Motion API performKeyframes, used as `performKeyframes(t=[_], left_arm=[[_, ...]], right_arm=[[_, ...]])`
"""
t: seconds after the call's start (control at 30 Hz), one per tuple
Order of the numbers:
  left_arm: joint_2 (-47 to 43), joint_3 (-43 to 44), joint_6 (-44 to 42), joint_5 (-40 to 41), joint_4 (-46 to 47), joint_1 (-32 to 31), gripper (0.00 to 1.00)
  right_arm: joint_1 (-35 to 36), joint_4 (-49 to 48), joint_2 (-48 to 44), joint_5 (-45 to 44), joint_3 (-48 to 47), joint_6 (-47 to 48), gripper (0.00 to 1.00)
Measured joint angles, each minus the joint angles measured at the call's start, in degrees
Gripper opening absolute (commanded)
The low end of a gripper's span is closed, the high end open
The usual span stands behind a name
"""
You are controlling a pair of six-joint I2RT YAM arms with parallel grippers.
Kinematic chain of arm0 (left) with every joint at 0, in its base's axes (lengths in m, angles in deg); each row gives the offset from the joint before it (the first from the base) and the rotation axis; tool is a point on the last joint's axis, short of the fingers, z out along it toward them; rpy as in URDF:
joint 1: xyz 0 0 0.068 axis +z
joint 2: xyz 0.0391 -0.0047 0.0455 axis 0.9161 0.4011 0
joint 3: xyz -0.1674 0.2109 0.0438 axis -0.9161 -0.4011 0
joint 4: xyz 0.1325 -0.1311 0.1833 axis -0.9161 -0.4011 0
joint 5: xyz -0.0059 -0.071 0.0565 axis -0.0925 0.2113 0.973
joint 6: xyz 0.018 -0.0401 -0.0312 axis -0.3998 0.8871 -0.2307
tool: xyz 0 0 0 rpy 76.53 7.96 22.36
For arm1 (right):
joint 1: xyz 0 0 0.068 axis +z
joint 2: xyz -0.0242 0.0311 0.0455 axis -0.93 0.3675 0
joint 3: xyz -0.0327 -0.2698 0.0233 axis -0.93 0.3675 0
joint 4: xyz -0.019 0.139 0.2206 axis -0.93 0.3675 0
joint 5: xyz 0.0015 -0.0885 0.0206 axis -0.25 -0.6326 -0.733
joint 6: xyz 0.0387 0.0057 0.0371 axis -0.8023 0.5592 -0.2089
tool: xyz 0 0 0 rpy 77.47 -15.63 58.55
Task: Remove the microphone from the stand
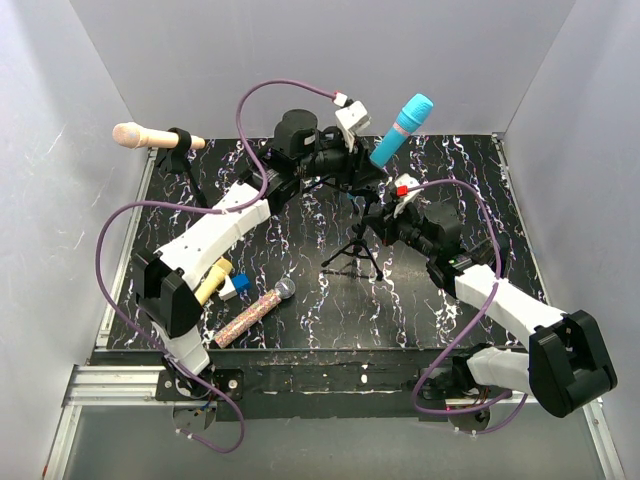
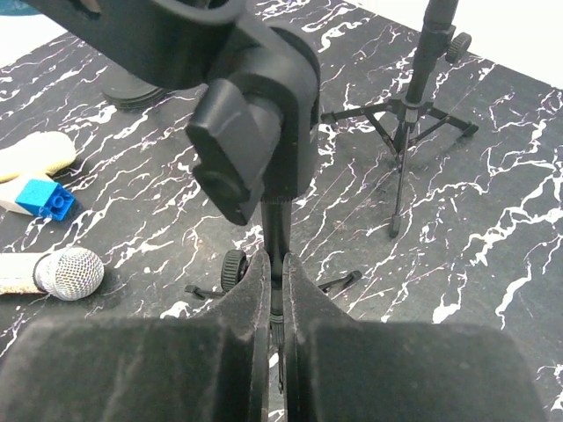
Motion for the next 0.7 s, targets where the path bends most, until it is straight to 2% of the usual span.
performKeyframes(t=[0.2, 0.37, 0.5, 0.67, 0.7], left_arm=[[0.61, 1.14, 4.33, 0.15, -0.92, 1.38, 0.0], [-2.51, -4.42, -0.13, -1.77, 3.76, 1.33, 0.0], [-2.56, -5.09, -2.67, -3.48, 5.49, 0.87, 0.0], [-1.2, -3.37, 1.44, -3.63, 5.35, 0.94, 0.0], [-1.07, -3.37, 2.34, -3.37, 5.46, 0.96, 0.0]], right_arm=[[0.0, -0.5, 0.0, -0.07, 0.07, 2.27, 0.01], [0.35, 0.0, 0.13, 1.11, 0.44, 3.17, 0.01], [0.66, 1.25, 0.94, 1.66, 1.33, 4.31, 0.01], [0.7, 2.73, 1.33, 1.7, 1.7, 5.46, 0.01], [0.7, 2.78, 1.33, 1.7, 1.77, 5.57, 0.07]])
